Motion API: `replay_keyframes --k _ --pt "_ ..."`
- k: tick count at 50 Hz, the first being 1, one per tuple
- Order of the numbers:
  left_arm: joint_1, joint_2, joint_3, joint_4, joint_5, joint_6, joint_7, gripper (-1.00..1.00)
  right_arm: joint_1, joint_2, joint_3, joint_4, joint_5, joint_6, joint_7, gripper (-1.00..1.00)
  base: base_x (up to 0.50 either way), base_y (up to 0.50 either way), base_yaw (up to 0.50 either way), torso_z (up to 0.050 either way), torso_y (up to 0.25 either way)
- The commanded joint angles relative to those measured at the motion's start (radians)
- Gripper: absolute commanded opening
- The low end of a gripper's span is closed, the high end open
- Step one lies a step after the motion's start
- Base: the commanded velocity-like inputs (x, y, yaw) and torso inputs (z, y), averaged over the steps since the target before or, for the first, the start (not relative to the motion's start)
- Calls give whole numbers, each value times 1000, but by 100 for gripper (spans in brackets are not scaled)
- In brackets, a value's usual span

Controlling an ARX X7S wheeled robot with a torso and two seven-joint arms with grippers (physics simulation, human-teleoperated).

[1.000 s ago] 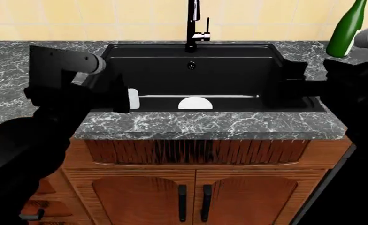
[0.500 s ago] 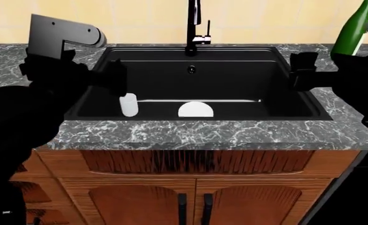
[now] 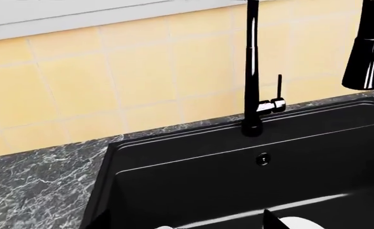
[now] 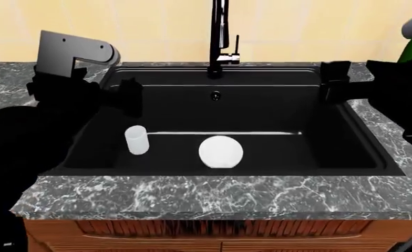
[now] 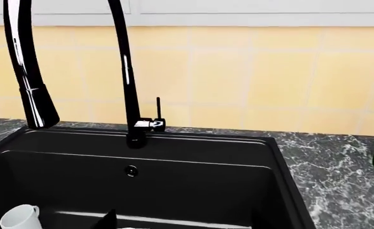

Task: Pick the cup and bowl from the sink and place them on the counter for drying.

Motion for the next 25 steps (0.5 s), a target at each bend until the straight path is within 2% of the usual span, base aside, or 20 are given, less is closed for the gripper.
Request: replay_keyframes --k 1,25 --pt "10 -3 -9 9 -12 -8 -11 100 25 8 -32 20 -6 -16 -14 100 418 0 0 0 0" --pt "-31 -23 0 -16 -24 -13 -3 100 28 14 -42 34 24 2 13 100 416 0 0 0 1"
